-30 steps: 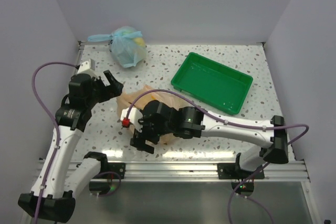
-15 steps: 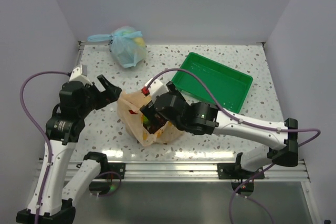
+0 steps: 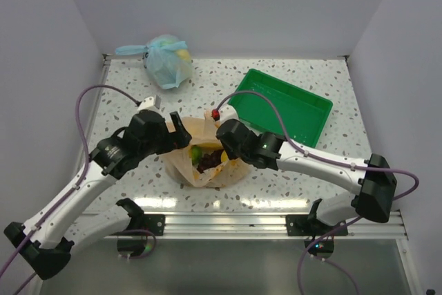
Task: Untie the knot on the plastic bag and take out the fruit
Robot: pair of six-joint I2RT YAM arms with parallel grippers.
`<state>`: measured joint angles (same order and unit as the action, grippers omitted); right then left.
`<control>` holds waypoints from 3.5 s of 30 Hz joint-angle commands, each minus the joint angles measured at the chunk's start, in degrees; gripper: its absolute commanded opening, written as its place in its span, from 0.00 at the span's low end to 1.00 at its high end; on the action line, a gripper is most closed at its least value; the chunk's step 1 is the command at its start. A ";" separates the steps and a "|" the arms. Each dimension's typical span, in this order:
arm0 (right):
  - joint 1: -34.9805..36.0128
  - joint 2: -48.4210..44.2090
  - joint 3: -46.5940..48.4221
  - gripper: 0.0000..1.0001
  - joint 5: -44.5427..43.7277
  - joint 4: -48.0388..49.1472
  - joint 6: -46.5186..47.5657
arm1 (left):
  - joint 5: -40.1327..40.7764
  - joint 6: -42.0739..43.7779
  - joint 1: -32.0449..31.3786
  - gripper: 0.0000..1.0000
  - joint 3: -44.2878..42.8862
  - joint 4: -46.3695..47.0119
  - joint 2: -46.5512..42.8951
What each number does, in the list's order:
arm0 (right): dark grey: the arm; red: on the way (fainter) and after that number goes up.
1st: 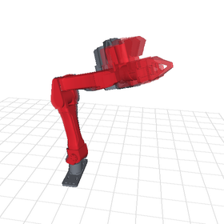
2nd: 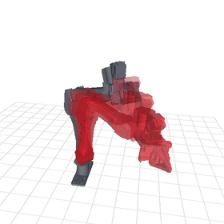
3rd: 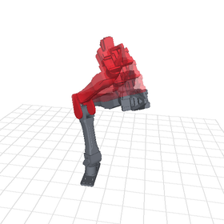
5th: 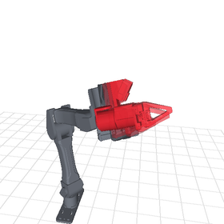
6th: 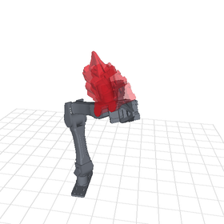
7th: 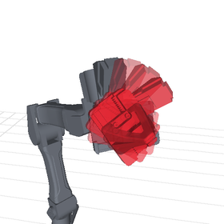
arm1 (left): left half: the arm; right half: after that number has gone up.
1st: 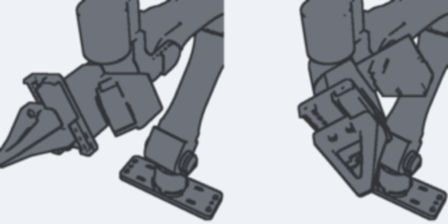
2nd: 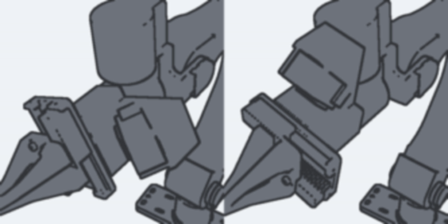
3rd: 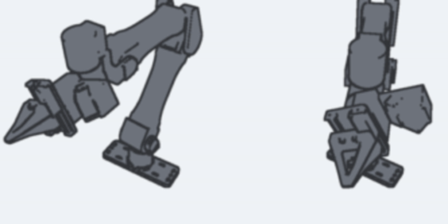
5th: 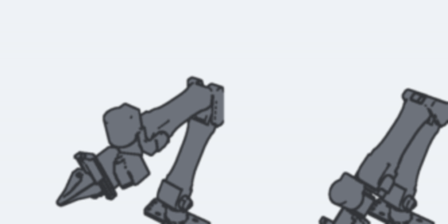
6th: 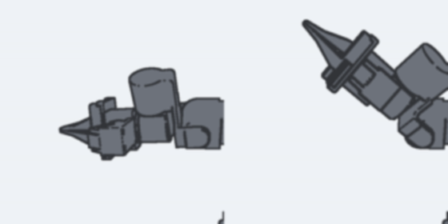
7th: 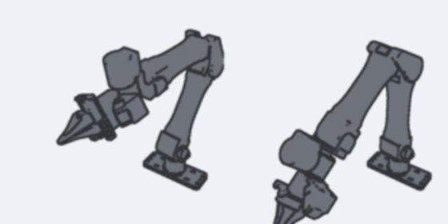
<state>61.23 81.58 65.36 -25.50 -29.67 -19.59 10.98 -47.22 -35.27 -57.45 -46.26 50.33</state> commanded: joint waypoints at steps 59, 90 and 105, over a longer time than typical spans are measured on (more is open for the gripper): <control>-8.50 1.64 27.36 0.80 25.32 -16.30 23.02 | -10.71 18.57 17.07 0.00 8.32 6.45 5.22; -10.28 15.12 34.48 0.83 16.98 -11.10 19.33 | -19.07 14.00 17.07 0.00 14.65 2.66 -2.43; 0.38 4.65 1.89 0.51 16.09 -7.16 8.26 | -15.12 11.98 17.07 0.00 14.82 4.78 -2.25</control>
<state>61.47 89.17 72.66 -8.36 -35.83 -6.70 -5.63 -33.93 -18.48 -41.28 -43.72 48.53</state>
